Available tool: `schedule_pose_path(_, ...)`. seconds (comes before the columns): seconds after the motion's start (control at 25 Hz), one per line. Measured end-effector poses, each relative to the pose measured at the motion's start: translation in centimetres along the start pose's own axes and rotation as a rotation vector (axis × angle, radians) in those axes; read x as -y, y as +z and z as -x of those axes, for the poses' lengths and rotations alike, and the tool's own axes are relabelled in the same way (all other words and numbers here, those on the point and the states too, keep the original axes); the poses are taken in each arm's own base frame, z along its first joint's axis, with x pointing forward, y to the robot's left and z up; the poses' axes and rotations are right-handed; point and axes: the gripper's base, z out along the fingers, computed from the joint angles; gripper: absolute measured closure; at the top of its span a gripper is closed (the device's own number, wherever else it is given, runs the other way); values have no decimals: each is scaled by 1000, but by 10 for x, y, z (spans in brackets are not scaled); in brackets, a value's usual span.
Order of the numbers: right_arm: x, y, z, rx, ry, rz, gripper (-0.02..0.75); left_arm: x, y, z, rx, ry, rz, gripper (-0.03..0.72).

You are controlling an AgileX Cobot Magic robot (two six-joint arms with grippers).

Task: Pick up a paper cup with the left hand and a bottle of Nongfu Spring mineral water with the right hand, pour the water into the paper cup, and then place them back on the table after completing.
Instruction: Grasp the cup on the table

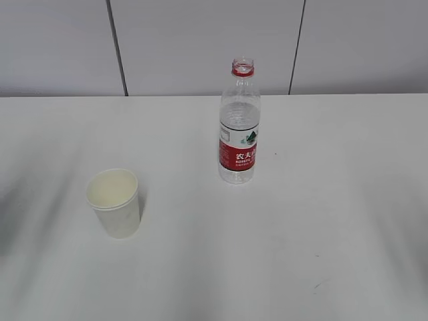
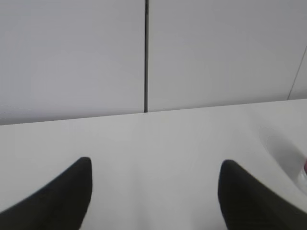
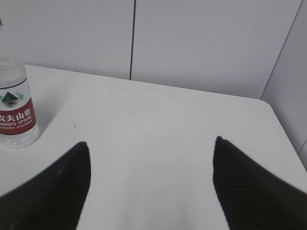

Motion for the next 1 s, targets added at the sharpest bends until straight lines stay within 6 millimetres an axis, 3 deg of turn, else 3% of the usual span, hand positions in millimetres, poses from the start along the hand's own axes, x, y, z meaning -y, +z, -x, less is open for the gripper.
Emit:
schedule_pose_path(0.36, -11, 38, 7, -69, -103, 103, 150, 19, 12, -14, -76, 16, -98, 188)
schedule_pose_path(0.72, -24, 73, 19, -102, -121, 173, 150, 18, 6, -35, -220, 16, -88, 188)
schedule_pose_path(1.0, -42, 99, 19, -140, -125, 244, 150, 25, 0, -50, -187, -5, -129, 188)
